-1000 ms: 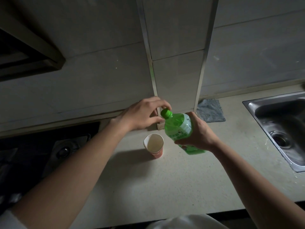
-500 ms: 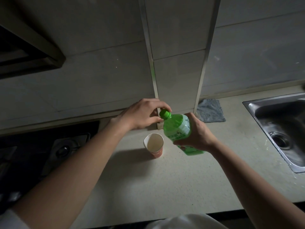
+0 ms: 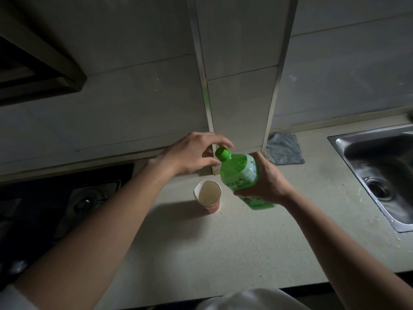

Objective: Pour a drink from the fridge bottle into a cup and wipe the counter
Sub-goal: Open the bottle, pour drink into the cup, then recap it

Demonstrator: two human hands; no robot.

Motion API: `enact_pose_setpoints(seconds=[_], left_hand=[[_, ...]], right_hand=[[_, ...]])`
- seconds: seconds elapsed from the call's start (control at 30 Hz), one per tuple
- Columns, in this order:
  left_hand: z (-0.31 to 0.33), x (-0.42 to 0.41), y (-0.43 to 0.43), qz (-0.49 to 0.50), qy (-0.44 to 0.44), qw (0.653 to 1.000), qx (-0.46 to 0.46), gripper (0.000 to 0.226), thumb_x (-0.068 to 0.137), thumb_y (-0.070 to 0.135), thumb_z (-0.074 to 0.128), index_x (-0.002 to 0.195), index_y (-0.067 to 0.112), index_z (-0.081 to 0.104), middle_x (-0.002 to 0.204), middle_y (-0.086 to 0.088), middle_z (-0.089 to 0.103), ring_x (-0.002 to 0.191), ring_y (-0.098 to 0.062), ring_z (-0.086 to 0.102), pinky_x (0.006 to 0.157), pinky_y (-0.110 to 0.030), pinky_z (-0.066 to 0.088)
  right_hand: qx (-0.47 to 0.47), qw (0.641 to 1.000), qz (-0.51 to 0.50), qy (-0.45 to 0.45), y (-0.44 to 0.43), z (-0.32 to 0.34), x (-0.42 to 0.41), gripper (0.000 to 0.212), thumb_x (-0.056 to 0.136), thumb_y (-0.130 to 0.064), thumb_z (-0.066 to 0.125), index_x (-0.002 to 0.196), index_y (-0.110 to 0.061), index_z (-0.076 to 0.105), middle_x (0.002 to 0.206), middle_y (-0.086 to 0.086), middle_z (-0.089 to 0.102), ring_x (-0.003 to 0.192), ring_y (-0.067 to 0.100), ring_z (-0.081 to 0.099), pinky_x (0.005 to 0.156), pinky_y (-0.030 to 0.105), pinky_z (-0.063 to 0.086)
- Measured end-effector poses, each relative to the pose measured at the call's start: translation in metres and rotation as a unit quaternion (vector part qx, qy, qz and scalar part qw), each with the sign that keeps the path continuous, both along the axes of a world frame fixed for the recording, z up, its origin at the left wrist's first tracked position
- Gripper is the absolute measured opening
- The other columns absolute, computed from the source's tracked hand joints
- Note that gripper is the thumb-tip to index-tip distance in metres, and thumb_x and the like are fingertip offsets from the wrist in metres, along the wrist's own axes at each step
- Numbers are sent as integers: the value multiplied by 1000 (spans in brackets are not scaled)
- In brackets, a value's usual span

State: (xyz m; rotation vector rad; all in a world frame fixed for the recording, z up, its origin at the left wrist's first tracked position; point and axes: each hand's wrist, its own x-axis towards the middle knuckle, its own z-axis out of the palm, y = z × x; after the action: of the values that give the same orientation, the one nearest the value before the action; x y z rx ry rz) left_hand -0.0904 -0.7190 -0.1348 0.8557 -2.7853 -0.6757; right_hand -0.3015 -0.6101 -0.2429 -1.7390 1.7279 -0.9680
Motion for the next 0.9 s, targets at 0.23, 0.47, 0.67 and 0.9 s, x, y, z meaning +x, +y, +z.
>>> enact_pose_setpoints(seconds=[0.23, 0.47, 0.67, 0.9], left_hand=[[-2, -1, -2, 41, -31, 998, -43, 45, 82, 58, 66, 123, 43, 54, 115, 15, 66, 90, -7, 65, 85, -39, 55], [-1, 0, -1, 8, -28, 999, -16, 40, 82, 32, 75, 117, 41, 59, 112, 12, 66, 92, -8, 61, 86, -41, 54], [-4, 1, -3, 30, -39, 998, -46, 34, 84, 52, 67, 113, 40, 56, 104, 9, 67, 85, -12, 59, 80, -42, 54], [-11, 15, -3, 60, 7, 997, -38, 32, 86, 46, 66, 114, 32, 59, 106, 8, 68, 87, -15, 62, 78, -41, 54]], right_hand=[[7, 1000, -4, -4, -1, 0, 1, 86, 48, -38, 94, 117, -22, 46, 107, -10, 59, 94, 10, 59, 73, 16, 46], [-3, 1000, -1, 4, -2, 1, 3, 85, 49, -37, 95, 117, -21, 47, 105, -11, 58, 92, 9, 59, 71, 12, 43], [-4, 1000, 4, 6, -4, 1, 2, 86, 49, -37, 95, 118, -19, 48, 105, -10, 59, 92, 9, 60, 71, 12, 43], [-12, 1000, 17, 15, -8, 1, 1, 87, 51, -35, 94, 122, -17, 48, 108, -8, 59, 95, 10, 60, 76, 18, 48]])
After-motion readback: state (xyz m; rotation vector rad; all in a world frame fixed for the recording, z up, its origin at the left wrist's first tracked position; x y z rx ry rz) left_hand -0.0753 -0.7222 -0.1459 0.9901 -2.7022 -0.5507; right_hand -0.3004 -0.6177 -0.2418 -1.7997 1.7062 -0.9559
